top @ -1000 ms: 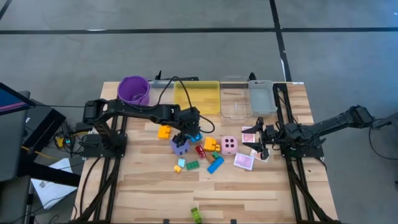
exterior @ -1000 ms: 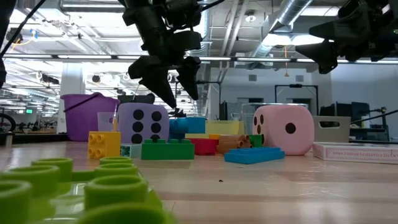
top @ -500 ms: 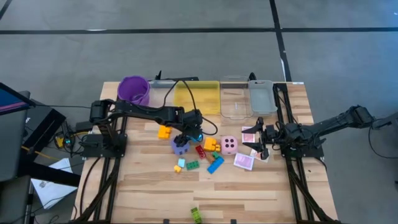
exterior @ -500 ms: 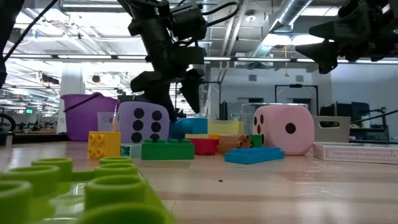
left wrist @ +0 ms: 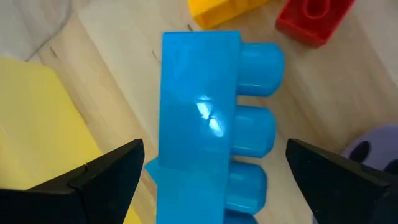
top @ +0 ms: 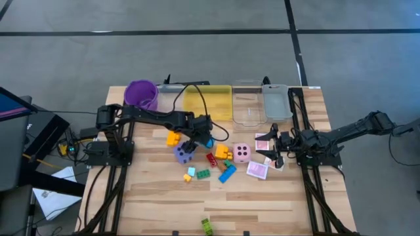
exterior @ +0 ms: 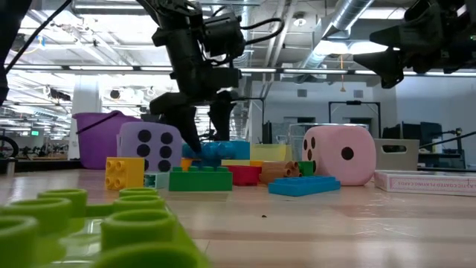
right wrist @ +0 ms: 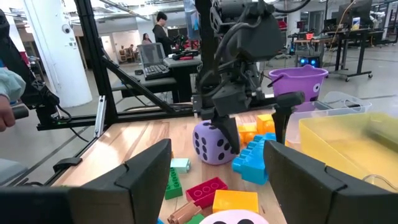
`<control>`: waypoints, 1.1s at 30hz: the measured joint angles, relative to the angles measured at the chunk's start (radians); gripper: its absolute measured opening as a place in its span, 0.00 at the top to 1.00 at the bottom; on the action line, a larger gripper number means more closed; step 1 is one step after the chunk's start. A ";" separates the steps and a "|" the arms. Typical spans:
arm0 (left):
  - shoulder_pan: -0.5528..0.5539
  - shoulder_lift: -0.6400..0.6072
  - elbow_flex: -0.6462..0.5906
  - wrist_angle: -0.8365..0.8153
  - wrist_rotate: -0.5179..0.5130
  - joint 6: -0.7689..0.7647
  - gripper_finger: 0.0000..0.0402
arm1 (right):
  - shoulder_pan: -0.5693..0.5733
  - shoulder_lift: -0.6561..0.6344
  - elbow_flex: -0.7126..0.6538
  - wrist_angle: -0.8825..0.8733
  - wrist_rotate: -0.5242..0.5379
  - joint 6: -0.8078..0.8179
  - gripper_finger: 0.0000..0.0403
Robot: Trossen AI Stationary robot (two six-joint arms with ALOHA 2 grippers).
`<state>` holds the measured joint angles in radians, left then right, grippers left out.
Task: Pick & Place Toys
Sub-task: Put the large blue game piece into the white transparent bin
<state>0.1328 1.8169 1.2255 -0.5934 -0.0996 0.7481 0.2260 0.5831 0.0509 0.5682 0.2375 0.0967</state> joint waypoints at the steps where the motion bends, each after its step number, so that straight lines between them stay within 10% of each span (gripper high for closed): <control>1: 0.003 0.002 0.000 0.000 -0.005 -0.001 0.05 | 0.000 0.000 0.000 0.000 0.000 0.000 0.38; 33: 0.031 0.041 0.002 -0.017 -0.066 -0.030 0.30 | 0.000 0.000 0.000 -0.009 0.000 0.001 0.38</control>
<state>0.1642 1.8578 1.2270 -0.6106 -0.1658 0.7185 0.2264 0.5831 0.0509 0.5596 0.2373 0.0975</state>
